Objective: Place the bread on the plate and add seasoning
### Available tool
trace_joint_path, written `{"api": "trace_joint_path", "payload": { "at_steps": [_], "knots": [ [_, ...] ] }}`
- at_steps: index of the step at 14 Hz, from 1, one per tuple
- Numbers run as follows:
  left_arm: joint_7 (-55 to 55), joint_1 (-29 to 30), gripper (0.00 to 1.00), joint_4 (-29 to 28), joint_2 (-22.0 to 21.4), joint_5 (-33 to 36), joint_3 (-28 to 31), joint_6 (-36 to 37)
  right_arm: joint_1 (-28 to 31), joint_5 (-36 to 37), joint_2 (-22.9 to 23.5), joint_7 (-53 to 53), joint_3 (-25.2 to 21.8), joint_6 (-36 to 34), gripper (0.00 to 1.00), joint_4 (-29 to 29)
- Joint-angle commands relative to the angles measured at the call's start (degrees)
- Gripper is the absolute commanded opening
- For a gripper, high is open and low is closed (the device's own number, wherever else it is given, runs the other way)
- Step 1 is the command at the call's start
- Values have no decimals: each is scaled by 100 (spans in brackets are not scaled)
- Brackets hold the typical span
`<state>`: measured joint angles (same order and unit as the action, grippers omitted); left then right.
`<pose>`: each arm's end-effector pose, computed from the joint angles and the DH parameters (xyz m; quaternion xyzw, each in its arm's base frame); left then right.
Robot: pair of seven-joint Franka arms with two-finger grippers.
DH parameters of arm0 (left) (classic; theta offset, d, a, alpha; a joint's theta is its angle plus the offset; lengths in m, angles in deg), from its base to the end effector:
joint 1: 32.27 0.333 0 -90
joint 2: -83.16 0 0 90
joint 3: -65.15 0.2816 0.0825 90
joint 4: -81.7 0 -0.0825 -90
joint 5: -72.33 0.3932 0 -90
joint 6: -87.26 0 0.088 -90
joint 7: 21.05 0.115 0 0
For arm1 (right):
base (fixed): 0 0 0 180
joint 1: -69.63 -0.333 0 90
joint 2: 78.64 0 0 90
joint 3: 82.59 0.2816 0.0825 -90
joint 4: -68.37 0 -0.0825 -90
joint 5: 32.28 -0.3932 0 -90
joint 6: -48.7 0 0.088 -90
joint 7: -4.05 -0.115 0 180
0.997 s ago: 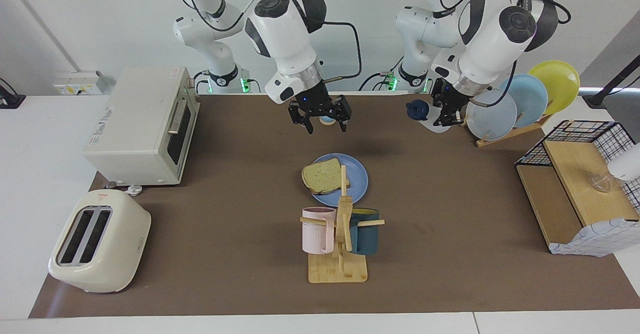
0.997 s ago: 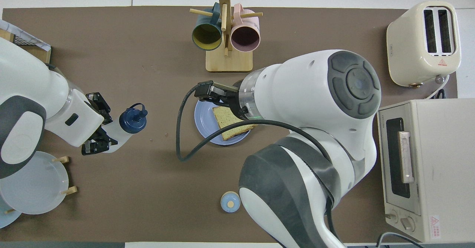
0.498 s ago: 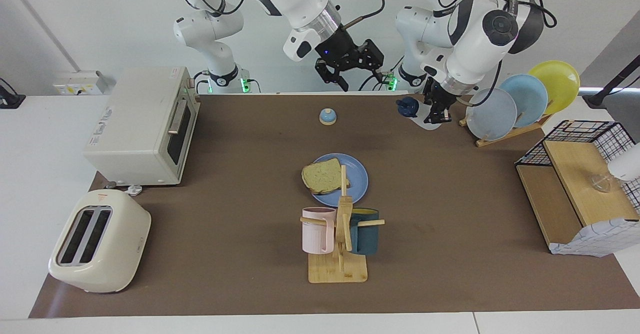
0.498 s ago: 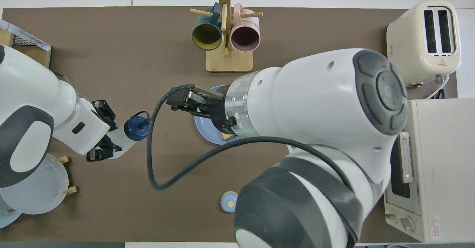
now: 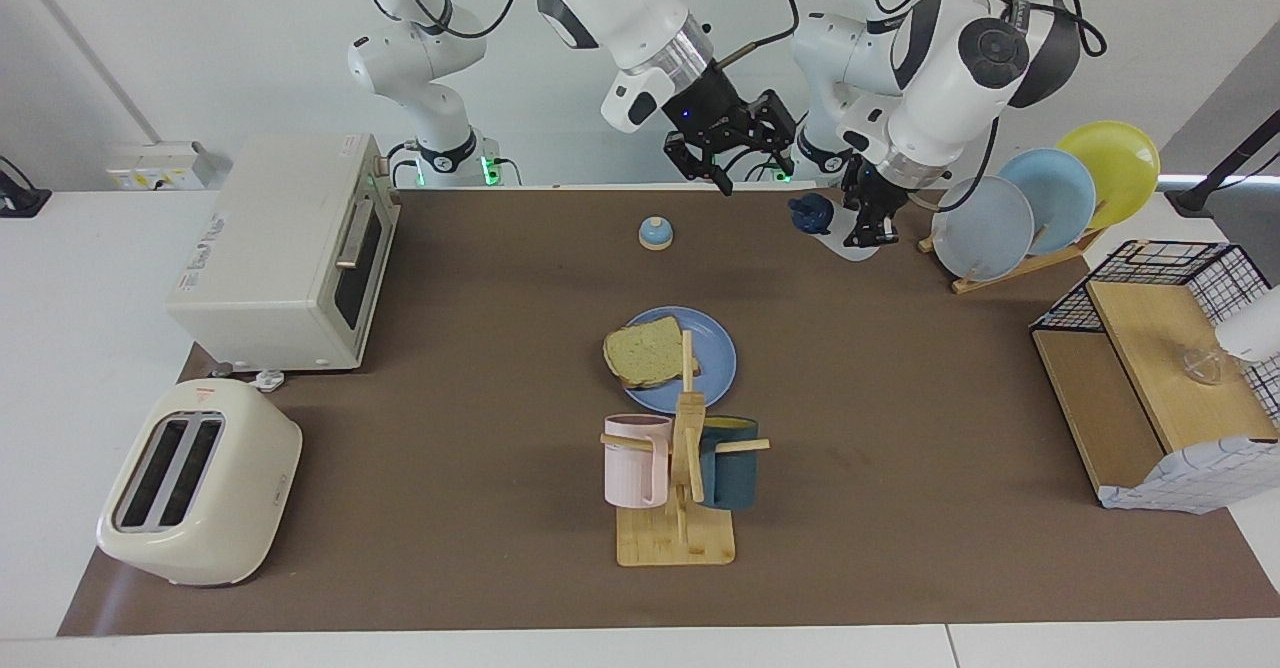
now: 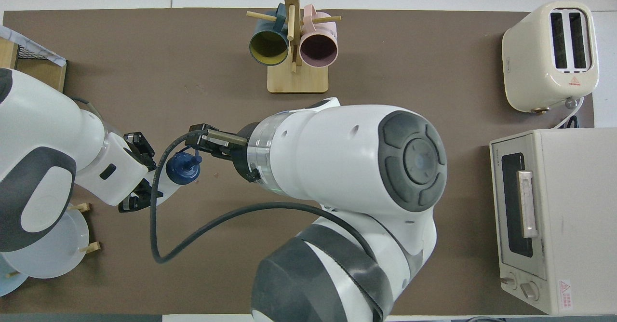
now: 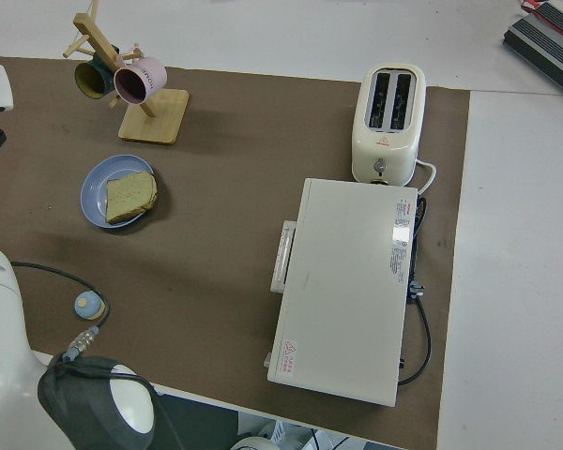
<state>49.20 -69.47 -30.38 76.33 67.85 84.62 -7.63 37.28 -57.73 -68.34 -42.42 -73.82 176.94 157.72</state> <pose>0.4905 -0.1613 0.4667 0.7178 -0.6874 -0.0584 0.0936 0.4962 0.4434 0.5570 -0.9366 0.1375 -0.0258 0.3211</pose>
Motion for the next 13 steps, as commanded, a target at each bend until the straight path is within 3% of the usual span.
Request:
{"api": "trace_joint_path", "payload": {
  "at_steps": [1,6,11,13],
  "knots": [
    [-143,-33,0,-199,-196,70,-40,-179,-44,102,-36,59,29,202,73,136],
    [-143,-33,0,-287,-239,0,-40,-301,-264,111,174,6,20,571,65,145],
    [-143,-33,0,-507,-345,-9,-40,-504,-273,120,139,41,20,580,46,285],
    [-143,-33,0,-507,-345,-18,-40,-513,-273,120,148,50,20,597,45,277]
  ]
}}
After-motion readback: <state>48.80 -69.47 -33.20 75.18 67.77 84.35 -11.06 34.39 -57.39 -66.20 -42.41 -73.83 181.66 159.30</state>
